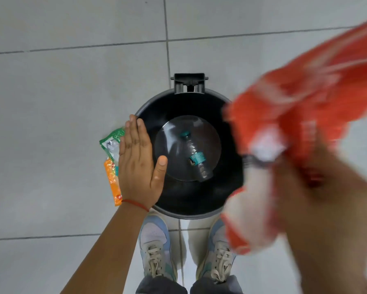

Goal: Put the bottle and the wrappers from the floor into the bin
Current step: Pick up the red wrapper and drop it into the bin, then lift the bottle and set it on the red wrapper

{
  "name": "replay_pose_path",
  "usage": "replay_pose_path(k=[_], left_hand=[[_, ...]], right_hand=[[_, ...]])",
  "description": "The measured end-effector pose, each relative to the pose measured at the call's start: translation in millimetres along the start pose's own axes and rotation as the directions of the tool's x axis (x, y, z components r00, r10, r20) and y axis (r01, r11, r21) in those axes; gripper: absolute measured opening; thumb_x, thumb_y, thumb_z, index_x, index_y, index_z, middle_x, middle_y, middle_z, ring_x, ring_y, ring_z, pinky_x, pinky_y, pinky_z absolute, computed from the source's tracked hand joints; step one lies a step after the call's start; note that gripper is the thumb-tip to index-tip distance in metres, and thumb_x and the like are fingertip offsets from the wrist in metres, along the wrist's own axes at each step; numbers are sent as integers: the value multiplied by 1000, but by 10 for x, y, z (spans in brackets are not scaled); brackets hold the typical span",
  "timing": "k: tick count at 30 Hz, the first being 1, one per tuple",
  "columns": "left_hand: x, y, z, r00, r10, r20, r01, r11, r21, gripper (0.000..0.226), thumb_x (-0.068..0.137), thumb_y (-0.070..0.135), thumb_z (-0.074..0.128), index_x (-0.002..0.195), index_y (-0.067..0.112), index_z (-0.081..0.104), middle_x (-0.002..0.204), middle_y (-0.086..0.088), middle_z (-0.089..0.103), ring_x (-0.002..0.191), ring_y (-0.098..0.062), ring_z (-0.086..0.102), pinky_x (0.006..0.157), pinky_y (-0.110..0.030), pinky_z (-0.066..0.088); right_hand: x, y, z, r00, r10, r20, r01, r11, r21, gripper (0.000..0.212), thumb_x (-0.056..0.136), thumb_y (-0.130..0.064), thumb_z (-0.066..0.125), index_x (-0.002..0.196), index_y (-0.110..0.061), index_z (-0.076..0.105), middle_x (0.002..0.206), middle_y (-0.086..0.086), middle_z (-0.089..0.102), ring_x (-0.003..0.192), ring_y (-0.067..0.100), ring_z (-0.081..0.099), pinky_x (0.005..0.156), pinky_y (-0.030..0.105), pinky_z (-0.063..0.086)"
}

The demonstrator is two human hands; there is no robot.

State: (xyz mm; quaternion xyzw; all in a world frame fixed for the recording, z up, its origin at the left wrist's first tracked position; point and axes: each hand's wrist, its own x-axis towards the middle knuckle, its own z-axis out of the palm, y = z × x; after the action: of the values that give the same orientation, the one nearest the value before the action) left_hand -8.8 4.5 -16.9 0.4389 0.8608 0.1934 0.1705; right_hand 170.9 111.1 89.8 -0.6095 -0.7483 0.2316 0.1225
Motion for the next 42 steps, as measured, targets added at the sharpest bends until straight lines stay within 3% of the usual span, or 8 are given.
replay_pose_path(k=[2,6,13,17,20,27,33,42], left_hand=[[6,1,-13,1000,-2,-20,-1,993,-121,79,89,58,1,141,-1,12,150,-14,10,141,-25,9,117,-41,11],[-2,-5,-39,999,28,-31,-32,989,-141,69,89,56,2,139,8,2,148,-9,5,141,-22,8,116,-38,7],[9,18,27,998,8,62,-18,986,165,73,87,56,11,140,7,3,152,-17,8,139,-26,-2,116,-39,2],[15,43,-15,995,-14,95,-1,988,155,73,83,58,0,138,9,-3,152,-16,3,139,-27,-6,118,-43,5],[-14,34,-69,1000,14,16,-14,1000,22,72,86,55,2,138,7,1,149,-12,1,140,-26,-2,118,-42,6],[-167,-602,128,844,-482,-237,390,854,-345,63,94,46,16,141,3,13,153,-17,13,142,-25,5,117,-32,6],[-167,-1264,723,803,-574,160,570,818,73,65,93,25,38,144,15,0,154,-20,-2,142,-36,-2,117,-48,6],[-64,-854,440,709,-705,-25,650,666,-365,63,89,33,38,142,11,11,152,-12,18,140,-25,19,114,-30,16]], right_hand=[[-104,-326,330,990,-129,57,135,983,-125,47,84,-25,59,130,-16,50,122,12,65,92,29,67,69,28,52],[-36,-405,1260,872,125,473,50,939,-340,67,90,-6,42,146,-16,6,156,11,17,120,31,42,89,36,45],[5,-196,1968,678,309,667,-104,938,-330,62,97,-24,36,146,-19,-2,157,16,2,132,38,26,98,45,39],[24,-240,1567,947,-156,280,237,929,-284,64,93,-39,38,144,-9,16,155,16,18,140,39,18,112,46,18],[117,-70,1209,968,-249,-11,231,915,-331,65,93,-45,41,143,-8,22,153,18,22,140,41,13,114,46,9],[185,291,1139,979,-180,100,203,926,-319,73,92,-38,48,144,-2,13,154,22,14,143,35,9,116,45,11],[170,353,1216,975,-221,34,219,914,-342,71,91,-40,43,143,0,15,152,24,19,142,37,13,114,47,15],[174,366,1213,975,-220,17,213,919,-331,68,94,-37,44,143,1,15,152,24,20,141,37,15,115,44,14]])
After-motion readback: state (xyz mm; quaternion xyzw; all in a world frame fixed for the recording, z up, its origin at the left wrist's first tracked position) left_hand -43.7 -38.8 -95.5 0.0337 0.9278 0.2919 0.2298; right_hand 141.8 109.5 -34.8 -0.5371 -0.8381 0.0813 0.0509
